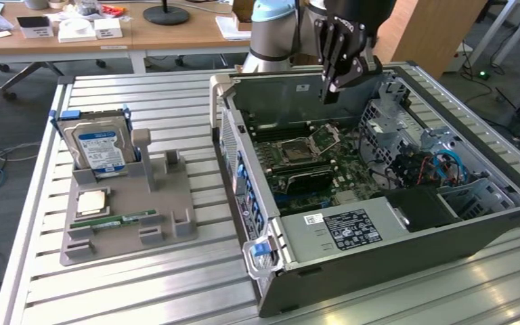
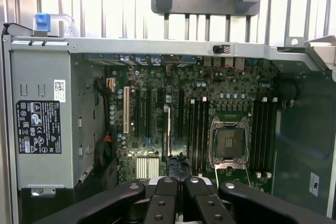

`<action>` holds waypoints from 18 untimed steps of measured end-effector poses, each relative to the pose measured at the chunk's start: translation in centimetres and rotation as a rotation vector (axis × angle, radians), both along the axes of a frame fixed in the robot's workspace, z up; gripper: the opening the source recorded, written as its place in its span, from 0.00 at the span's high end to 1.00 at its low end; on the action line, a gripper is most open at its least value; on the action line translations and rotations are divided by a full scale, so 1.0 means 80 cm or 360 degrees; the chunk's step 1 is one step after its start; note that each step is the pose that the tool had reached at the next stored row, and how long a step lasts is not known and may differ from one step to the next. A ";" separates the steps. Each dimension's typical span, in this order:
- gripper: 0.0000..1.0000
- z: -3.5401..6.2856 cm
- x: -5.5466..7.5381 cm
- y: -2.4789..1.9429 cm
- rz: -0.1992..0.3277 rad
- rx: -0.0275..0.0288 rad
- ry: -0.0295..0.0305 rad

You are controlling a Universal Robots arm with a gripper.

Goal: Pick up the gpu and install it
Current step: 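Press down on the gpu until it lock into place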

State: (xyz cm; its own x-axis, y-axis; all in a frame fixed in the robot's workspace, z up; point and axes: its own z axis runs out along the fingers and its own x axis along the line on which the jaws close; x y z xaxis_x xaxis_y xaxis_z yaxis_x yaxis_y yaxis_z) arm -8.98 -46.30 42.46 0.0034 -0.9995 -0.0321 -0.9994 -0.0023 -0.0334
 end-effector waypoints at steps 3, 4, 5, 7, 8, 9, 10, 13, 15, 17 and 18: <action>0.89 -0.007 0.000 0.0000 0.0000 -0.00001 0.00001; 0.89 -0.009 0.000 0.0000 0.0000 0.00001 0.00000; 0.89 -0.011 0.000 0.0000 0.0000 0.00001 0.00000; 0.89 -0.016 0.000 0.0000 0.0000 0.00000 0.00000; 0.89 -0.018 0.000 0.0000 0.0000 0.00000 0.00001; 0.89 -0.020 0.000 0.0000 0.0000 -0.00002 0.00001; 0.89 -0.022 0.000 0.0000 0.0000 -0.00001 0.00001; 0.89 -0.029 0.000 0.0000 0.0000 -0.00001 -0.00001; 0.89 -0.030 0.000 0.0001 0.0000 -0.00004 0.00001; 0.89 -0.030 0.000 0.0000 0.0000 -0.00003 0.00002; 0.89 -0.030 0.000 0.0000 0.0000 -0.00002 0.00001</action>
State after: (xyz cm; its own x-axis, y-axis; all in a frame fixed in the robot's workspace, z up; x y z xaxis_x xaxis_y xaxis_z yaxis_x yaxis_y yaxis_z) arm -8.99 -46.30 40.04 0.0034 -0.9995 -0.0320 -0.9994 -0.0023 -0.0334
